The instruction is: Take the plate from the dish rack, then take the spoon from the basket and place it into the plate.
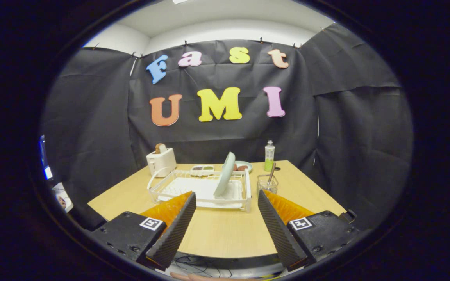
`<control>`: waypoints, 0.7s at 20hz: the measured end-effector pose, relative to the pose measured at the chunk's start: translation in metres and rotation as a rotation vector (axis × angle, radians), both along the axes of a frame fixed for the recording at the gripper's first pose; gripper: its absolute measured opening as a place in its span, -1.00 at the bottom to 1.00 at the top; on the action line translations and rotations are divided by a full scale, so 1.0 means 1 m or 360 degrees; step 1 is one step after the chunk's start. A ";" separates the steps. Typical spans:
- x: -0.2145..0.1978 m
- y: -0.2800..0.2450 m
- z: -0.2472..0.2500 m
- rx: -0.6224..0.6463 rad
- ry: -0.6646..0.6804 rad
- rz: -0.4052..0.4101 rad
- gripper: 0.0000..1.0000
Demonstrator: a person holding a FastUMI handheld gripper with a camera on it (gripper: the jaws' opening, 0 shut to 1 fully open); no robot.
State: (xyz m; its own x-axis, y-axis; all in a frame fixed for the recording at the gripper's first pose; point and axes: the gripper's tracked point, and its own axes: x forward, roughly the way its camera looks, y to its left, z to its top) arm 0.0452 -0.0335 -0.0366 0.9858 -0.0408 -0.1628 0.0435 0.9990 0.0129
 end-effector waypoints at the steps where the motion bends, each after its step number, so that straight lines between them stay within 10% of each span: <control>1: 0.008 -0.004 0.002 -0.0032 0.0017 -0.0023 1.00; 14: 0.174 -0.022 0.033 -0.0129 0.0515 -0.0126 1.00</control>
